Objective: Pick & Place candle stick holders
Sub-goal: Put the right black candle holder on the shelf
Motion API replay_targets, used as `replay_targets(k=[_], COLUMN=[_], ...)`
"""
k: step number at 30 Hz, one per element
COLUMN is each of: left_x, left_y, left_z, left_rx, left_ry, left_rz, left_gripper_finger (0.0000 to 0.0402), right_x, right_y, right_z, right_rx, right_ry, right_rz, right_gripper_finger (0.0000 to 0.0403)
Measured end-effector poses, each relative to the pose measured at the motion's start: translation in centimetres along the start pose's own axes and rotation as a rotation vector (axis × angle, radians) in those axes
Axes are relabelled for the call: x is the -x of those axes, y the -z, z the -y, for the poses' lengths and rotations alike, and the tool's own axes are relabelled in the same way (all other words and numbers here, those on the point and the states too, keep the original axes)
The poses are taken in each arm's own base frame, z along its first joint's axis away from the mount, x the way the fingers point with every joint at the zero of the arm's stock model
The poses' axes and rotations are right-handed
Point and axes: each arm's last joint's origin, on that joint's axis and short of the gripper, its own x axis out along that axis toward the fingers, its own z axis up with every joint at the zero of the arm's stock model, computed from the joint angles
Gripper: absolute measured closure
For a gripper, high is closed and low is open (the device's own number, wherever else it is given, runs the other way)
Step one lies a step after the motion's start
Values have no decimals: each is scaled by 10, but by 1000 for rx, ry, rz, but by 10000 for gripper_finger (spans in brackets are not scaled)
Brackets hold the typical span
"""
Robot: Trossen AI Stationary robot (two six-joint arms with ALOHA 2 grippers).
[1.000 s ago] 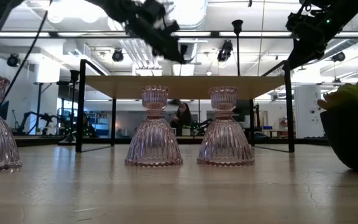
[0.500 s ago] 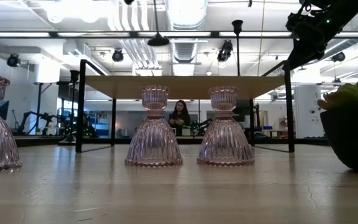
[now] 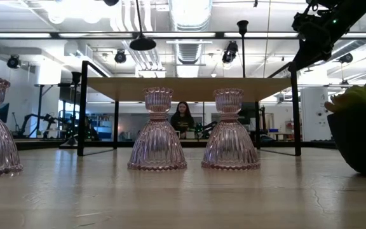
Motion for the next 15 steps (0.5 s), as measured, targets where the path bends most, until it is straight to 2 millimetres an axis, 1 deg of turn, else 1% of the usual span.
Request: replay_targets(k=[3,8,15], left_x=[-1,-4,-8], left_y=[17,40,52], left_z=[3,6,7], left_rx=[4,21,41], left_ry=[-3,3,-13], left_rz=[18,-20,-47], left_gripper_finger=[383,383,383], right_x=[0,0,0], right_y=[0,0,-2], right_z=[0,0,0], right_rx=[-3,-19,-24], right_ry=[0,0,0], right_rz=[0,0,24], right_gripper_finger=[307,300,303])
